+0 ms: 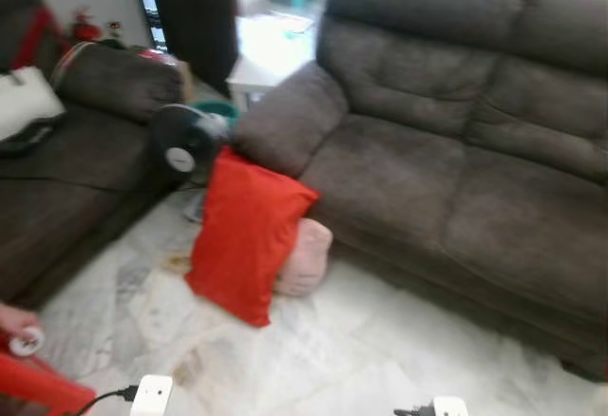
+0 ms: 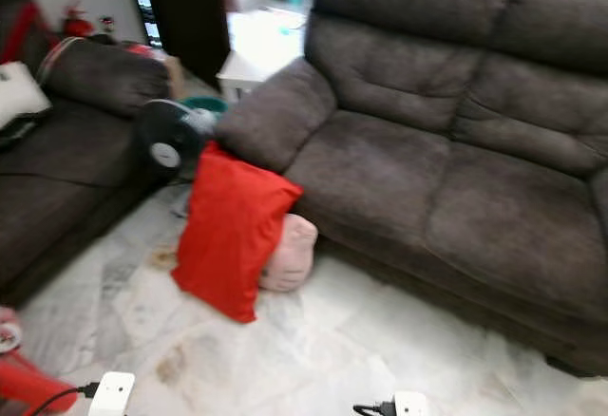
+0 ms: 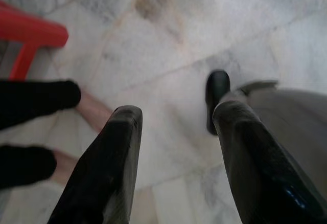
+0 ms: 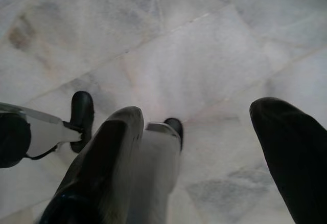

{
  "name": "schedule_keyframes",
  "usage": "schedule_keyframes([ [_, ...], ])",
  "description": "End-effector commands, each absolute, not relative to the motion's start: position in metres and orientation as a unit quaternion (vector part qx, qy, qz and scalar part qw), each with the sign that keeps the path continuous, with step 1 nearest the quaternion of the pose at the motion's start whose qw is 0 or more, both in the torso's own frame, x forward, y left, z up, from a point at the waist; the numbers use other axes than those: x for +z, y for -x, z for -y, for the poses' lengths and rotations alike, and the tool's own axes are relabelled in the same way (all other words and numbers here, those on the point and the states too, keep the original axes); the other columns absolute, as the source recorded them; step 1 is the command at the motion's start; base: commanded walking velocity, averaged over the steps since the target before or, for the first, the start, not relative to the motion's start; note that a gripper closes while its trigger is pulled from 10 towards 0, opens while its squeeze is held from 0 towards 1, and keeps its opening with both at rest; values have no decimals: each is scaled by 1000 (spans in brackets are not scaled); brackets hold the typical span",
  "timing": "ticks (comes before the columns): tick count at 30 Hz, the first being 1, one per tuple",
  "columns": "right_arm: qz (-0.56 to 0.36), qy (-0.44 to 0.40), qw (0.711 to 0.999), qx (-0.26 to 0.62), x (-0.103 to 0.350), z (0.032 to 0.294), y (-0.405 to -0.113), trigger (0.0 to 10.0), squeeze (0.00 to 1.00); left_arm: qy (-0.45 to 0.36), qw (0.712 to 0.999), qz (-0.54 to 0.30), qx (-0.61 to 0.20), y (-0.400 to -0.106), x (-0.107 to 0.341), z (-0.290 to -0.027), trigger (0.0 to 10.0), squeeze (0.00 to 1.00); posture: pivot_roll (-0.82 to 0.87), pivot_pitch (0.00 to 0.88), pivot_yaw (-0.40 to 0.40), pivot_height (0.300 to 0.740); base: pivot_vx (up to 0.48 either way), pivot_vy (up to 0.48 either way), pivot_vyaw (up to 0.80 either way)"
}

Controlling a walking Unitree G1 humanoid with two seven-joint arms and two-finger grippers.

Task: Move the pillow to the sofa from floor

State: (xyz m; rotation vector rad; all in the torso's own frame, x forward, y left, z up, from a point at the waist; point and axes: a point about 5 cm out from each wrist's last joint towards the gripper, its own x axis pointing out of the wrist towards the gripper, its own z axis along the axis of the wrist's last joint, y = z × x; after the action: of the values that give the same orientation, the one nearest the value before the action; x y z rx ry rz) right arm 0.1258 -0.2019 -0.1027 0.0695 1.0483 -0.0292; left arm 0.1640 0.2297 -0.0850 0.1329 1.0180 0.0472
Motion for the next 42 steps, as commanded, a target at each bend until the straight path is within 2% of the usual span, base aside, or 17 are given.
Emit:
schedule_keyframes([
  [1, -507, -40, 861, -22, -104, 203, -120, 10000, 0, -65, 871, -486, 20, -165, -84, -230, 10000, 0, 68, 9, -45, 740, 0, 0, 0],
  [36, -503, -40, 863, -19, -104, 202, -122, 10000, 0, -64, 872, -484, 23, -165, -84, -231, 10000, 0, 69, 12, -46, 740, 0, 0, 0],
  [42, -503, -37, 863, -17, -104, 202, -121, 10000, 0, -64, 872, -484, 24, -165, -84, -231, 10000, 0, 70, 14, -46, 740, 245, 0, 0],
])
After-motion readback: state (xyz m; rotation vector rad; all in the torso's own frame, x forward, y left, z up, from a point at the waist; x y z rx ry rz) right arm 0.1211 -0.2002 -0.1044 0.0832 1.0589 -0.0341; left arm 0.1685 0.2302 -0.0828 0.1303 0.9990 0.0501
